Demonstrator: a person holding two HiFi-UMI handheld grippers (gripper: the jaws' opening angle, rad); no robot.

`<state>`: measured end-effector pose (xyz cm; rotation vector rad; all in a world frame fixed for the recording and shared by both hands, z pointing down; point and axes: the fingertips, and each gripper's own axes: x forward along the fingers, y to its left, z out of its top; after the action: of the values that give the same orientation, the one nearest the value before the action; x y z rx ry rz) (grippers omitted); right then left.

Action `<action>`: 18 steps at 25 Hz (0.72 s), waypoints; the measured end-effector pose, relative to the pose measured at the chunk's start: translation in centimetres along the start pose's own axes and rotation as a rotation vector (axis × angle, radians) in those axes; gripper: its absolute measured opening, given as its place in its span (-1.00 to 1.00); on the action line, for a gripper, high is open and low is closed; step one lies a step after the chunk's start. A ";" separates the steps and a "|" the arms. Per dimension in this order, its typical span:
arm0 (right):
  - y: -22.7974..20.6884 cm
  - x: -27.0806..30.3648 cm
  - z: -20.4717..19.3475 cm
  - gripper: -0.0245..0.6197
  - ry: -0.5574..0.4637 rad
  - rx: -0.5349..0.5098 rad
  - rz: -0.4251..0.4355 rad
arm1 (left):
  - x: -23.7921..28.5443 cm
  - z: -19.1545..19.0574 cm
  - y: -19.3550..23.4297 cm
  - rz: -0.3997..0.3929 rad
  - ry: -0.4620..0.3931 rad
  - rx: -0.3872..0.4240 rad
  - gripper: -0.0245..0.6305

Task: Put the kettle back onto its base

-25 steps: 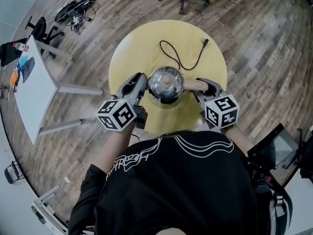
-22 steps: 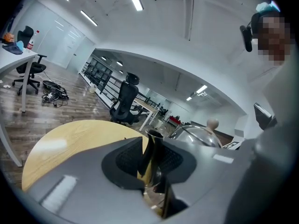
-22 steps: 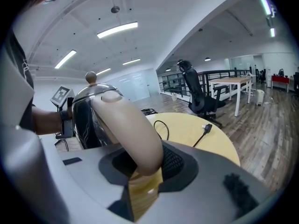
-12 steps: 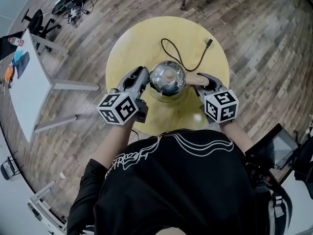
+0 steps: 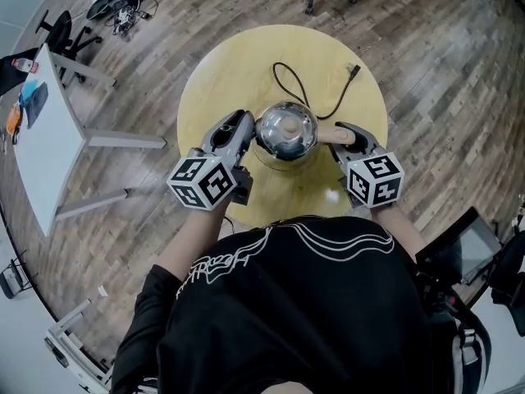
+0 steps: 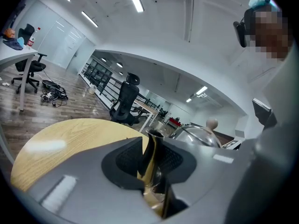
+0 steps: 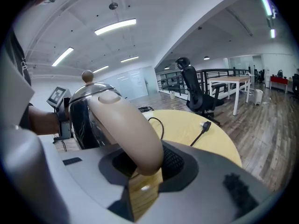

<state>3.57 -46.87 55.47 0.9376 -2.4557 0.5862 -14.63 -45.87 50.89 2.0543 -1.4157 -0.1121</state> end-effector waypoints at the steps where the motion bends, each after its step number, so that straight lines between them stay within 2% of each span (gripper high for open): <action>1: -0.1 0.0 -0.1 -0.58 0.004 0.001 -0.001 | 0.0 -0.2 0.1 0.004 0.004 -0.008 -0.70; 4: -0.1 0.1 -0.5 -0.58 0.008 0.001 -0.009 | 0.0 -0.7 0.2 0.014 0.010 -0.014 -0.70; 13: 0.0 -0.2 -0.2 -0.58 -0.048 -0.035 -0.022 | -0.3 -0.8 0.3 -0.001 -0.040 -0.021 -0.70; 18: -0.1 -0.3 -0.1 -0.58 -0.074 -0.037 -0.003 | -0.1 -0.9 0.5 -0.019 -0.035 -0.042 -0.69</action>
<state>3.87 -46.73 55.36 0.9637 -2.5215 0.5114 -14.71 -45.51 51.84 2.0411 -1.4036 -0.1847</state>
